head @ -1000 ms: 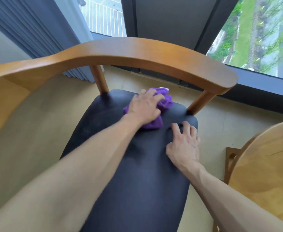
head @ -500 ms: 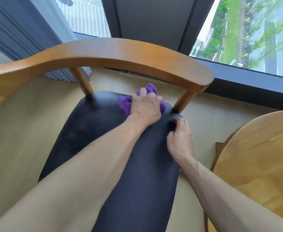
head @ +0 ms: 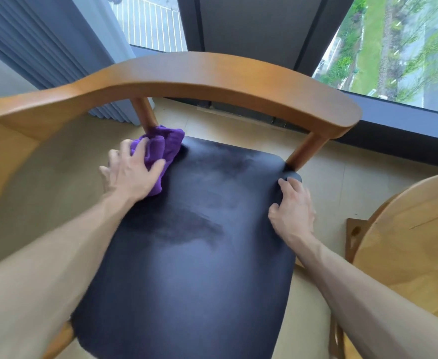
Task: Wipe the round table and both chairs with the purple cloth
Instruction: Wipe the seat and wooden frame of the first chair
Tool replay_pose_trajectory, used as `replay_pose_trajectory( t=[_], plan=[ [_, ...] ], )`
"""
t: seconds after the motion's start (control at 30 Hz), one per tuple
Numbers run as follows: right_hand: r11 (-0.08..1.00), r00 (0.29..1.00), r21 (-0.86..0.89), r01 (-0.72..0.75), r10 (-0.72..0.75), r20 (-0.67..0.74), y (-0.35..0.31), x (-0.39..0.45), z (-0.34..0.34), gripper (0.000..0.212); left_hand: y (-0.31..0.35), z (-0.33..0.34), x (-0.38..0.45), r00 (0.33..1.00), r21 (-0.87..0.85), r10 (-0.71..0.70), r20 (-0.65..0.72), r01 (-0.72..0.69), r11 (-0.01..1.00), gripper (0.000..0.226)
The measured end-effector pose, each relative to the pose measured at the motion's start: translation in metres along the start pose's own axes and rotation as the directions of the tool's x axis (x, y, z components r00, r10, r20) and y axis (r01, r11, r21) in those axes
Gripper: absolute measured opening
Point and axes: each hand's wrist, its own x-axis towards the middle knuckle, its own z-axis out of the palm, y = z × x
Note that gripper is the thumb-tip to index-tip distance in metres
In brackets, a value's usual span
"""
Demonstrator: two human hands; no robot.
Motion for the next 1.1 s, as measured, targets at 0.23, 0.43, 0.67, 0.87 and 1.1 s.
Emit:
replay_pose_trajectory(
  t=[0.23, 0.43, 0.67, 0.87, 1.1],
  plan=[
    [1.0, 1.0, 0.026, 0.001, -0.001, 0.016, 0.002, 0.011, -0.007, 0.052, 0.096, 0.002, -0.05, 0.999, -0.175, -0.028, -0.029, 0.022, 0.984, 0.043],
    [0.999, 0.999, 0.01, 0.049, -0.049, -0.015, 0.002, 0.005, -0.001, 0.045, 0.146, 0.015, -0.149, 0.83, -0.224, 0.544, 0.122, -0.511, 0.83, 0.05],
    [0.978, 0.987, -0.145, 0.149, -0.138, 0.084, 0.008, -0.008, 0.011, 0.073, 0.013, 0.008, -0.1, 0.84, 0.12, 0.54, -0.043, -0.533, 0.838, 0.055],
    [0.96, 0.987, -0.232, 0.157, -0.145, 0.069, 0.003, -0.024, 0.019, 0.072, -0.067, 0.0, -0.044, 0.993, 0.015, -0.117, -0.024, 0.117, 0.993, 0.063],
    [0.963, 0.993, -0.242, 0.116, -0.107, 0.051, -0.013, -0.052, 0.029, 0.058, -0.003, -0.006, -0.103, 0.998, -0.105, -0.044, 0.043, 0.048, 0.993, 0.045]
  ],
)
